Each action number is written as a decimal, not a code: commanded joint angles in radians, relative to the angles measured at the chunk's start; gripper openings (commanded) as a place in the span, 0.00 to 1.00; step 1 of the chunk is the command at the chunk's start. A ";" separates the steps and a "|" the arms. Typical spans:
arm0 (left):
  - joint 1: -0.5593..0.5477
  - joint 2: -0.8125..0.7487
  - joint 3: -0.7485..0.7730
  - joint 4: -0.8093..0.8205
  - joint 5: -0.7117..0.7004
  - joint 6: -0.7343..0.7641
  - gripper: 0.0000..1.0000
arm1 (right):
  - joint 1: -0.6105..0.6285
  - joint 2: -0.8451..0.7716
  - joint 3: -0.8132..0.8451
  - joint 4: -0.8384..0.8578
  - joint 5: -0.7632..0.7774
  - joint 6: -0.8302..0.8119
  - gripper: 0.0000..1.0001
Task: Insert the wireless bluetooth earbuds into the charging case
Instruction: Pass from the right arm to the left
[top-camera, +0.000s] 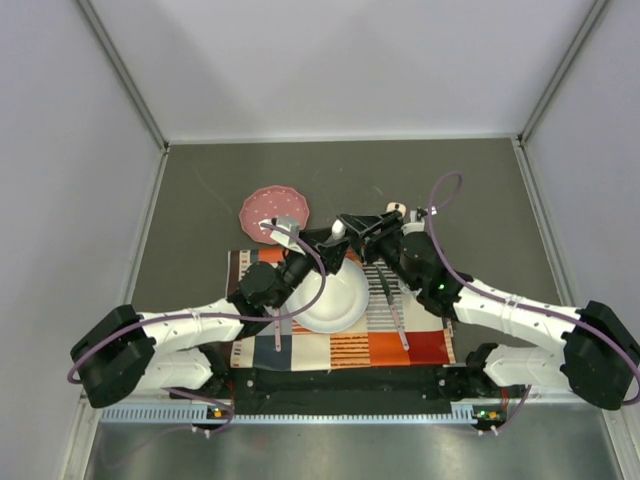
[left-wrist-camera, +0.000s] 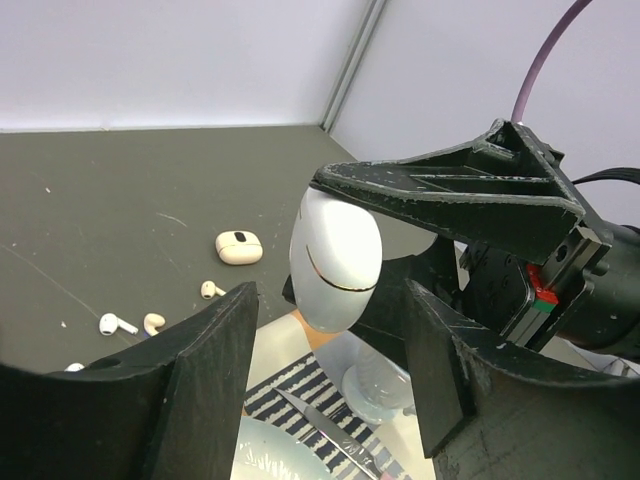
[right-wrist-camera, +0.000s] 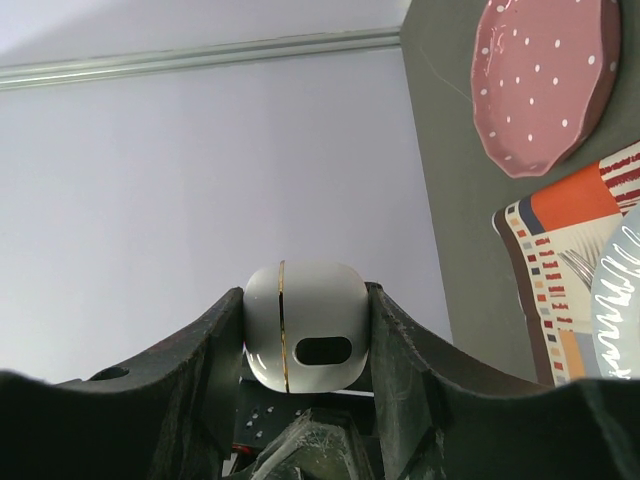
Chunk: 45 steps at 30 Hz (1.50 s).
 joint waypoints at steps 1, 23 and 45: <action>-0.015 0.011 0.041 0.077 -0.033 0.014 0.62 | 0.012 -0.032 0.000 0.068 -0.013 0.010 0.14; -0.032 0.048 0.053 0.109 -0.077 0.034 0.44 | 0.011 -0.035 -0.003 0.063 -0.026 0.007 0.14; -0.033 0.059 0.075 0.094 -0.067 0.052 0.46 | 0.012 -0.021 0.015 0.048 -0.038 -0.013 0.14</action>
